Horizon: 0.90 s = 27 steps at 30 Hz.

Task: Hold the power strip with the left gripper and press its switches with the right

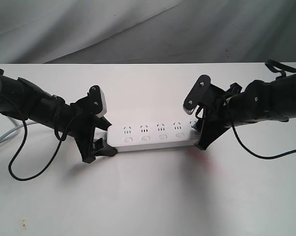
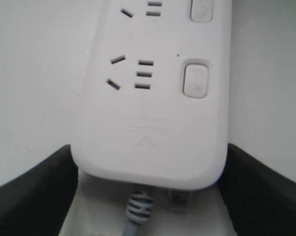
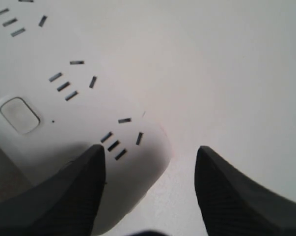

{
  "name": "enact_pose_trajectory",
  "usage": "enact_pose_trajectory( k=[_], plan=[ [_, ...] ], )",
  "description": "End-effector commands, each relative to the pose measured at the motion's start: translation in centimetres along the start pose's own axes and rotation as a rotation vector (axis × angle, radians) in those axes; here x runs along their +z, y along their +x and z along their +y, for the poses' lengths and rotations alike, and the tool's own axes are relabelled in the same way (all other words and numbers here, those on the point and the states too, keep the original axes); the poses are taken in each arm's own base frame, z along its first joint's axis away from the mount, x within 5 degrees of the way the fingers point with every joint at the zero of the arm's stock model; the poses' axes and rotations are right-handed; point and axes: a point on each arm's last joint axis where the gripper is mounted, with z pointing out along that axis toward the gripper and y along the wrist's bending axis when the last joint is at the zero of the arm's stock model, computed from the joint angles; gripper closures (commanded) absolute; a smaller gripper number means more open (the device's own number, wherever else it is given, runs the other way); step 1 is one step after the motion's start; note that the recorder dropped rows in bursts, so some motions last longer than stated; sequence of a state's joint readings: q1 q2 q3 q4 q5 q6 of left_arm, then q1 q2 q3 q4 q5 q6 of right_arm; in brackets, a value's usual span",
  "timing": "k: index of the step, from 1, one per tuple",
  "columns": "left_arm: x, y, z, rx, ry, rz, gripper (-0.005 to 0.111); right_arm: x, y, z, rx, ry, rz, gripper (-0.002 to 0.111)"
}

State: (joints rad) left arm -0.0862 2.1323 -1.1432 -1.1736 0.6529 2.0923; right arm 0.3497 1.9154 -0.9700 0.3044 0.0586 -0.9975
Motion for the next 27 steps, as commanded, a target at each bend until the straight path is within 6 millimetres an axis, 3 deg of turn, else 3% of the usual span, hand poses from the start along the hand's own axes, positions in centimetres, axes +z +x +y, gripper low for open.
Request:
enact_pose_trajectory(
  k=[1, 12, 27],
  plan=[
    [0.1, -0.2, -0.1, 0.011, 0.002, 0.002, 0.047, -0.2, 0.2, 0.3, -0.009, -0.030, 0.020, 0.056],
    [0.1, -0.2, -0.1, 0.011, 0.002, 0.002, 0.047, -1.3, -0.6, 0.2, -0.025, -0.017, -0.009, 0.056],
    [0.1, -0.2, -0.1, 0.011, 0.002, 0.002, 0.047, 0.3, 0.2, 1.3, -0.021, -0.075, 0.042, 0.059]
  ],
)
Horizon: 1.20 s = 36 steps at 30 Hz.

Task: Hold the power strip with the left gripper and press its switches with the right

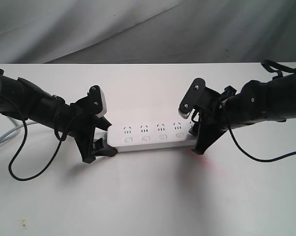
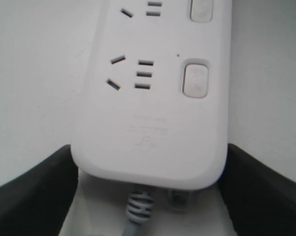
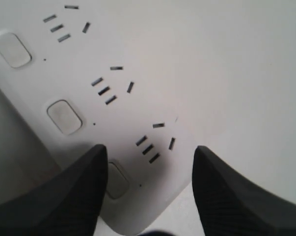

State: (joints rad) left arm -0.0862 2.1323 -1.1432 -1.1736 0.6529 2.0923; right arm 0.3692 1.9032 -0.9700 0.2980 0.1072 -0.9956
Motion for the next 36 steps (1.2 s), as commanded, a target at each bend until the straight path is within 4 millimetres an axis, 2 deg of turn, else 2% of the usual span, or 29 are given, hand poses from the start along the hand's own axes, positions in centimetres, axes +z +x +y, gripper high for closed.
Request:
enact_pose_trajectory(
  k=[1, 11, 21, 36],
  plan=[
    [0.1, -0.2, -0.1, 0.011, 0.002, 0.002, 0.047, 0.7, 0.7, 0.6, 0.000, -0.038, 0.035, 0.059],
    [0.1, -0.2, -0.1, 0.011, 0.002, 0.002, 0.047, 1.0, 0.8, 0.6, 0.001, -0.032, 0.034, 0.059],
    [0.1, -0.2, -0.1, 0.011, 0.002, 0.002, 0.047, -0.4, 0.0, 0.0, -0.005, -0.003, 0.000, 0.059],
    [0.1, -0.2, -0.1, 0.011, 0.002, 0.002, 0.047, -0.3, 0.4, -0.3, 0.006, -0.003, 0.010, 0.059]
  ],
)
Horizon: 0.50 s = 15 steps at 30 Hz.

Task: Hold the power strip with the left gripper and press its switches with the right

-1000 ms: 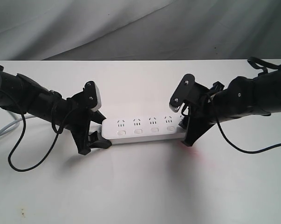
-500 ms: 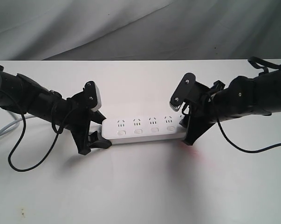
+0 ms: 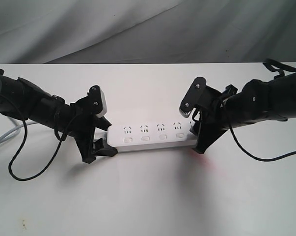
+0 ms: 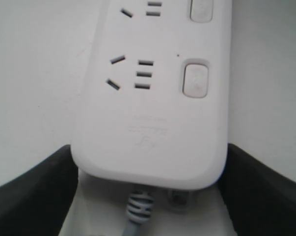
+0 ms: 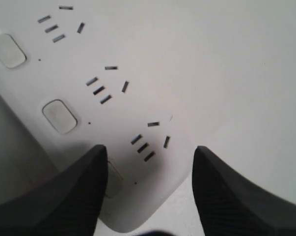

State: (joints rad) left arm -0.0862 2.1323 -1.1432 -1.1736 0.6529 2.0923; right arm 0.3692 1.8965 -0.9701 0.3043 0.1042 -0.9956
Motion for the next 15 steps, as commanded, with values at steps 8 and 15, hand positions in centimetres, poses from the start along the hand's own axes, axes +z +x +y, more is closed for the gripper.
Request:
enact_pose_trajectory(
  k=[8, 15],
  plan=[
    [0.13, -0.17, -0.09, 0.011, 0.002, 0.002, 0.047, -0.14, 0.79, -0.17, 0.001, -0.022, 0.030, 0.059],
    [0.13, -0.17, -0.09, 0.011, 0.002, 0.002, 0.047, -0.01, 1.57, 0.41, -0.005, -0.024, 0.044, 0.059]
  ],
)
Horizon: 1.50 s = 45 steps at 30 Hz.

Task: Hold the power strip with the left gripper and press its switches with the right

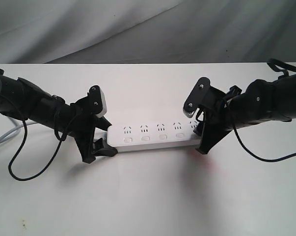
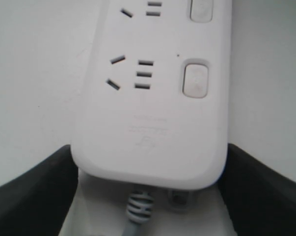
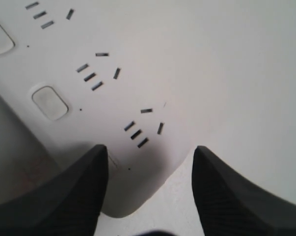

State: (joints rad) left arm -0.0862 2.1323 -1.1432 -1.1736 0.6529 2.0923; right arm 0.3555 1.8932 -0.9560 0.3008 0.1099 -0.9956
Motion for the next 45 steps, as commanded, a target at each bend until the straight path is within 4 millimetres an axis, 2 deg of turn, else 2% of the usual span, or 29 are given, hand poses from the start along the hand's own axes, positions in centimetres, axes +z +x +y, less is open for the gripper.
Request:
enact_pose_trajectory(
  k=[1, 12, 31, 38, 45],
  plan=[
    [0.1, -0.2, -0.1, 0.011, 0.002, 0.002, 0.047, 0.1, 1.0, 0.5, -0.013, -0.020, 0.028, 0.059],
    [0.1, -0.2, -0.1, 0.011, 0.002, 0.002, 0.047, 1.1, 1.5, 0.8, -0.016, -0.025, 0.045, 0.059],
    [0.1, -0.2, -0.1, 0.011, 0.002, 0.002, 0.047, 1.1, 1.6, 1.1, -0.017, -0.048, 0.058, 0.059],
    [0.1, -0.2, -0.1, 0.011, 0.002, 0.002, 0.047, 2.6, 2.1, 2.5, -0.035, -0.096, 0.094, 0.059],
    [0.1, -0.2, -0.1, 0.011, 0.002, 0.002, 0.047, 3.0, 2.2, 3.3, -0.037, -0.139, 0.120, 0.059]
  ],
)
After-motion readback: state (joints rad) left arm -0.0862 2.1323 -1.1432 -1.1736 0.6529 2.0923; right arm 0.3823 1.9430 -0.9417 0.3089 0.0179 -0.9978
